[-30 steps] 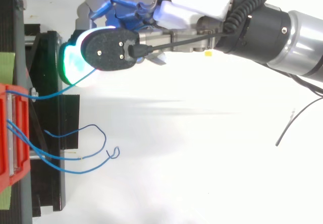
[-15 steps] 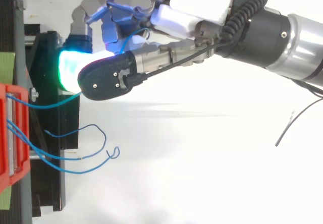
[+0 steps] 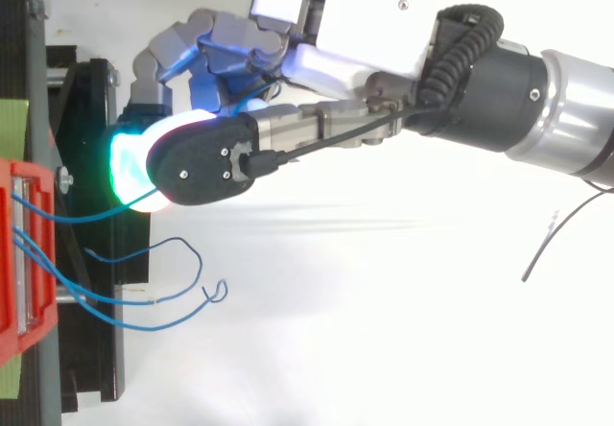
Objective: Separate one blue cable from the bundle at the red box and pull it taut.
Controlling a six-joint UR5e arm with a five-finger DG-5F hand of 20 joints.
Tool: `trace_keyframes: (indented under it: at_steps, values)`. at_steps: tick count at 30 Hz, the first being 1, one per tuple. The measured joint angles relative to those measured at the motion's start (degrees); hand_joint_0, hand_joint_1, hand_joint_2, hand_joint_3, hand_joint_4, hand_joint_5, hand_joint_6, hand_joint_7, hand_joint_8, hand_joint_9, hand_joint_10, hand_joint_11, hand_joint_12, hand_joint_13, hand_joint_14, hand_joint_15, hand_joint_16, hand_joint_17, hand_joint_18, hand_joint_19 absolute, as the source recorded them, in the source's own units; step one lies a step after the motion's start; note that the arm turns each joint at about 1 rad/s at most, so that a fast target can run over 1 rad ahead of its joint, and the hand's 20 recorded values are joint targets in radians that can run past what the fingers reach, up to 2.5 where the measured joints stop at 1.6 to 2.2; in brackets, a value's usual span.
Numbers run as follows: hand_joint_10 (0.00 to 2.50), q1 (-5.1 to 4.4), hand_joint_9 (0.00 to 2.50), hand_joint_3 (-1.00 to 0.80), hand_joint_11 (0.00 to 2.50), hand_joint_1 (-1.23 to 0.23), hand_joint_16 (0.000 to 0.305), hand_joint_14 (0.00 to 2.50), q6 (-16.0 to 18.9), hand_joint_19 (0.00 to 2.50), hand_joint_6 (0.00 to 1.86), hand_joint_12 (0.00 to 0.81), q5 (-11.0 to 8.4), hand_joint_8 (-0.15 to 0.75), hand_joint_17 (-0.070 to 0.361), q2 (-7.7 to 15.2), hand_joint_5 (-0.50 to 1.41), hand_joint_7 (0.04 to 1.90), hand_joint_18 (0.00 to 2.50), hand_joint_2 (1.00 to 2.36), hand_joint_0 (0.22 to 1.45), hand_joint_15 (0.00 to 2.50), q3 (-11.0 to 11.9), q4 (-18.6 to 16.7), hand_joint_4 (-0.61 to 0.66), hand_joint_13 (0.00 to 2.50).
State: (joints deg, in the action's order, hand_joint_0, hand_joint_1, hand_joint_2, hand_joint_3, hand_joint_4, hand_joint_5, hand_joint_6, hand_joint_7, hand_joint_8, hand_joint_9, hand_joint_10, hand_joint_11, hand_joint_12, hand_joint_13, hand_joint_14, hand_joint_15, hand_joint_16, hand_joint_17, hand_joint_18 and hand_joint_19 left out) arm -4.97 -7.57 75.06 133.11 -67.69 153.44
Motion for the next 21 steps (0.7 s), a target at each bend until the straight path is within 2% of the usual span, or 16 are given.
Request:
trace_keyframes:
  at_steps: [6,16,21]
  values:
    - [2.50,-0.31,0.38,-0.50,1.67,-0.61,0.042,2.50,-0.4,1.50,0.93,0.414,0.00,0.367,0.094,0.0,-0.18,0.91,1.33,1.00,0.60,1.42,0.0,-0.2,0.17,0.78]
    - [2.50,-0.45,0.40,-0.22,1.67,-0.70,0.042,2.50,-0.4,1.55,0.95,0.415,-0.24,0.366,0.094,0.0,-0.17,0.97,1.36,1.02,0.64,1.43,0.1,-0.3,0.12,0.80]
    - [2.50,-0.47,0.40,-0.21,1.71,-0.71,0.042,2.50,-0.4,1.55,0.95,0.416,-0.26,0.369,0.095,0.0,-0.17,0.97,1.37,1.02,0.65,1.46,0.1,-0.3,0.10,0.80]
